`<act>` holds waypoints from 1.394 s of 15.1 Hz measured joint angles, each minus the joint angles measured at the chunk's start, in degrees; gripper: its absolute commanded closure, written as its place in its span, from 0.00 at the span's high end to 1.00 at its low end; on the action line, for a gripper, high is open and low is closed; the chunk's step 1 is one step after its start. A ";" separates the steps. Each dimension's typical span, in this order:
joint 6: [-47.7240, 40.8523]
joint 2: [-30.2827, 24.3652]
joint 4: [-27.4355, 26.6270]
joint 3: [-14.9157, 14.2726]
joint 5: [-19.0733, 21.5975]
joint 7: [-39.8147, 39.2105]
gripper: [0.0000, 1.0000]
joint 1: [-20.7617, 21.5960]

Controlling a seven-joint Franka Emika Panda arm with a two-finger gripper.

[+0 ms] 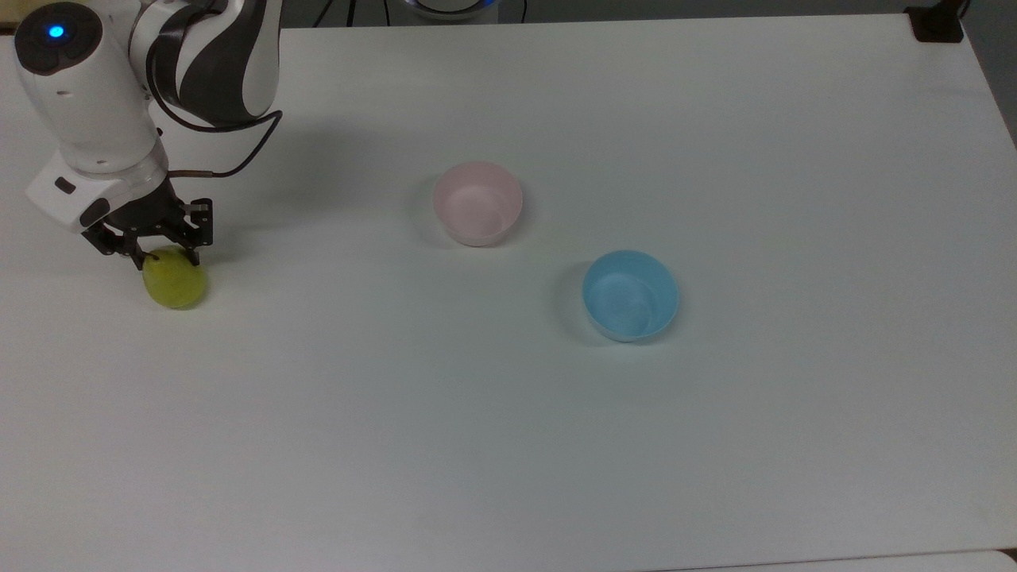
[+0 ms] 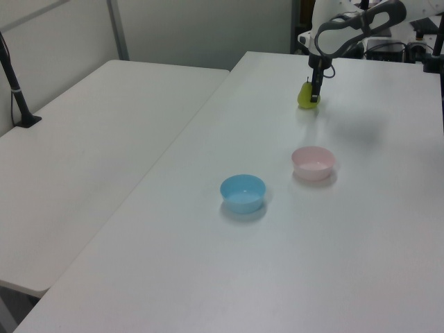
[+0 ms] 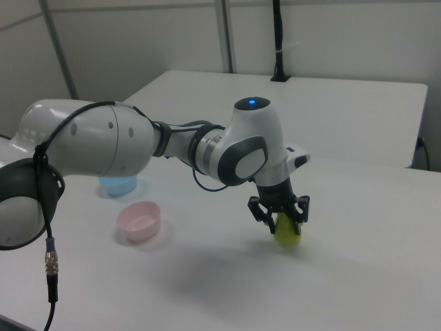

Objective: Place the pear in the bowl
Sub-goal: 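Lift the pear and carry it toward the pink bowl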

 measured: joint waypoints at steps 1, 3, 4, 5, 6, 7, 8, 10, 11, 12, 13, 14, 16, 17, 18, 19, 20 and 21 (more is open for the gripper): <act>0.00 -0.04 0.00 0.10 0.00 0.00 0.00 0.00; 0.00 -0.38 0.12 0.19 0.00 0.00 0.00 0.00; 0.00 -0.72 0.22 0.20 0.00 0.00 0.00 0.00; -0.17 -1.24 0.27 0.22 0.00 0.00 0.00 0.00; -0.75 -1.94 0.29 0.25 0.00 0.00 0.00 0.01; -1.63 -2.84 0.33 0.32 0.00 0.00 0.00 0.03; -2.62 -3.94 0.37 0.39 0.02 0.00 0.00 0.09; -6.10 -7.39 0.52 0.52 0.53 0.00 0.00 1.02; -8.19 -8.85 0.75 0.55 1.06 0.00 0.00 1.70; -10.89 -10.40 1.18 0.58 1.60 0.00 0.00 2.51; -13.98 -12.02 1.77 0.60 1.99 0.00 0.00 3.44; -16.98 -13.59 2.38 0.62 2.18 0.00 0.00 4.32; -22.44 -16.76 3.33 0.67 2.41 0.00 0.00 5.99; -24.33 -18.22 3.42 0.69 2.48 0.01 0.00 6.90; -26.06 -19.68 3.41 0.71 2.53 0.27 0.00 8.11; -27.19 -20.75 3.40 0.73 2.54 0.98 0.00 9.37; -27.93 -21.32 3.39 0.72 2.55 1.49 0.00 10.39; -28.60 -21.70 3.38 0.72 2.56 2.56 0.00 11.58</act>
